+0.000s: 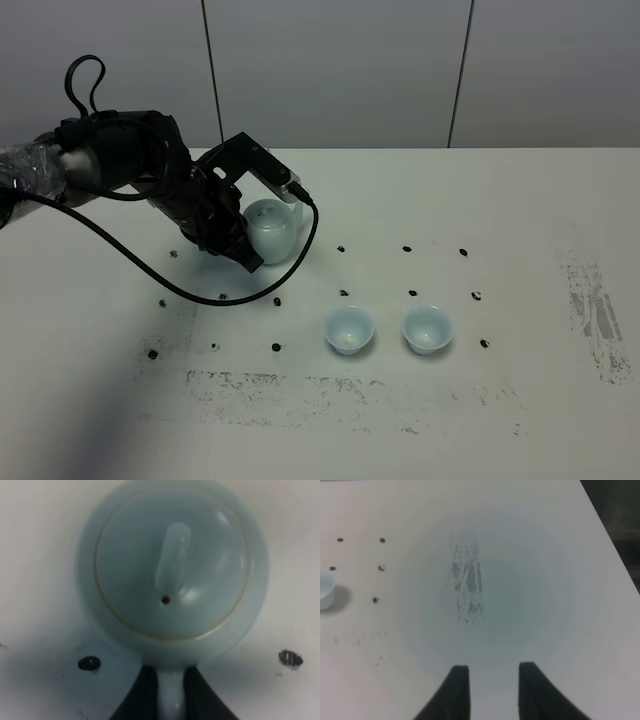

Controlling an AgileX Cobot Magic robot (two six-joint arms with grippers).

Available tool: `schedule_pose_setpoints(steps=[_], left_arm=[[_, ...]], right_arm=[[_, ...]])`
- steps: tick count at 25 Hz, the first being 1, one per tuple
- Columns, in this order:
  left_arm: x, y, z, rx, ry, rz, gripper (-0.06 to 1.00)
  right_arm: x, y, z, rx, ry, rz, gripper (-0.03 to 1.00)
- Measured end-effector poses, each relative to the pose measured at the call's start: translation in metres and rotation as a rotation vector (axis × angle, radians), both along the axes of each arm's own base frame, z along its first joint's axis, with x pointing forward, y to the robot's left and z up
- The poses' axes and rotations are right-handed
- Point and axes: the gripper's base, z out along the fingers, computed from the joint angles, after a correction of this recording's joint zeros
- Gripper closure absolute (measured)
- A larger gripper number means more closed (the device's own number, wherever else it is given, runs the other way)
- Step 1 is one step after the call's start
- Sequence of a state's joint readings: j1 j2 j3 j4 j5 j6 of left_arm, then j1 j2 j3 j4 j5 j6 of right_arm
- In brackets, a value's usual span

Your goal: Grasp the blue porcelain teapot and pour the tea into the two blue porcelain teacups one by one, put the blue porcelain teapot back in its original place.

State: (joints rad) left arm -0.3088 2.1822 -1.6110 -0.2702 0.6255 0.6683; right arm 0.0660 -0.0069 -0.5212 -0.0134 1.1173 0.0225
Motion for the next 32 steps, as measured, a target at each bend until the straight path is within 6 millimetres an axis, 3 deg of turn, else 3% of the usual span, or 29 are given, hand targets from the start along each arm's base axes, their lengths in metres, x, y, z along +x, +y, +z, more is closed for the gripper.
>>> schedule_pose_setpoints(steps=[19, 26, 32], left_arm=[[0.001, -0.002, 0.012, -0.008, -0.073, -0.045, 0.84], [-0.013, -0.028, 0.046, -0.037, -0.178, -0.150, 0.84], [-0.008, -0.056, 0.072, -0.069, -0.233, -0.237, 0.86]], right_arm=[[0.000, 0.000, 0.000, 0.000, 0.000, 0.000, 0.74], [0.000, 0.000, 0.000, 0.000, 0.000, 0.000, 0.74], [0.000, 0.000, 0.000, 0.000, 0.000, 0.000, 0.74]])
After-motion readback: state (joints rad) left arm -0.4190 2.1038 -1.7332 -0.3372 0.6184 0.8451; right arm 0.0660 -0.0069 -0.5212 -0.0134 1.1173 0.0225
